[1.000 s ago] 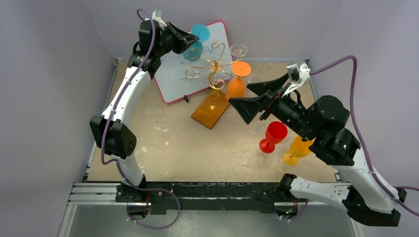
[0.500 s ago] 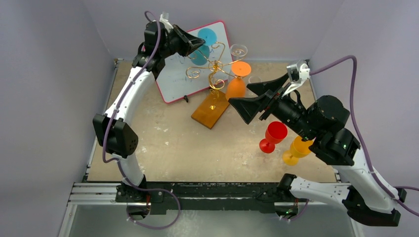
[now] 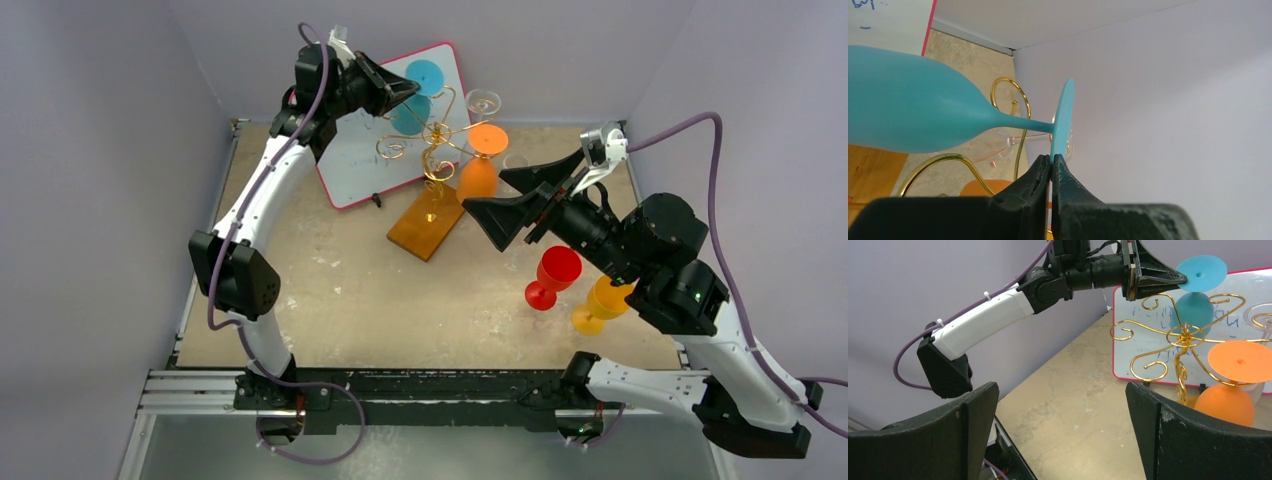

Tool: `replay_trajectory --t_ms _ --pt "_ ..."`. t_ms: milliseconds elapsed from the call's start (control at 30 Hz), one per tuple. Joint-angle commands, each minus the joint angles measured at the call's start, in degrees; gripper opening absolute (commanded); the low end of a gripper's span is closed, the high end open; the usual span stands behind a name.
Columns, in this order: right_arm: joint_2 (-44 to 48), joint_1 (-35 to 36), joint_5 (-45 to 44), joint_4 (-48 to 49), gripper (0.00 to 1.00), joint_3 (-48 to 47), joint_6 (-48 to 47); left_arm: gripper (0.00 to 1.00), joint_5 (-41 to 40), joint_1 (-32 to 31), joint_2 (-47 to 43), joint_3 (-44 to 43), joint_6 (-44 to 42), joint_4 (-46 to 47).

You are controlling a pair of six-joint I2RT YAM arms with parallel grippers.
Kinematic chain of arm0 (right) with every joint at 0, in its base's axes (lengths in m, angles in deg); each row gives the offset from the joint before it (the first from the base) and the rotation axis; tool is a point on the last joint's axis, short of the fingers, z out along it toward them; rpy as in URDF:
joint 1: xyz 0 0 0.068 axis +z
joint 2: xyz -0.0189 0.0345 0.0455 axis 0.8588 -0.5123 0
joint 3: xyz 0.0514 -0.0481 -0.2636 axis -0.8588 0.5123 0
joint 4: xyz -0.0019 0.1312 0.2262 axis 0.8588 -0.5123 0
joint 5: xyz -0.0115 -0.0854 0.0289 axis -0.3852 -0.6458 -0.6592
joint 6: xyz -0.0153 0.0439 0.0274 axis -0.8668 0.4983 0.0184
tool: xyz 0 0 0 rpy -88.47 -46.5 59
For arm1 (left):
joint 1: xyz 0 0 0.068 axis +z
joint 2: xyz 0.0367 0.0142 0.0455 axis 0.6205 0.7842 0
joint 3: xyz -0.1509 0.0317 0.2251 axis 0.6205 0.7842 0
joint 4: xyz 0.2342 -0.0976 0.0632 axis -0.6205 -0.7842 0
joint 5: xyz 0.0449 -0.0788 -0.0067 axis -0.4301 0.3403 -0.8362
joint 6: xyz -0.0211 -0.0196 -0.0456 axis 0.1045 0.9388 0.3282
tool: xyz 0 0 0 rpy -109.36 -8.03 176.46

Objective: Place the wine glass upside down on the wine glass rack

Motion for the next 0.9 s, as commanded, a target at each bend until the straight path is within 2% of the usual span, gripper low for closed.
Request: replay_trajectory --t_ms 0,867 --pt "0.49 0.36 -0.55 3.15 1.00 -0.17 -0.02 0.00 1.65 -0.76 -0.12 -2.26 0.99 3.15" --pt "0.97 0.36 -0.77 3.51 1.00 0.33 0.16 0.00 1.40 -3.45 2.13 -1.32 5.42 9.39"
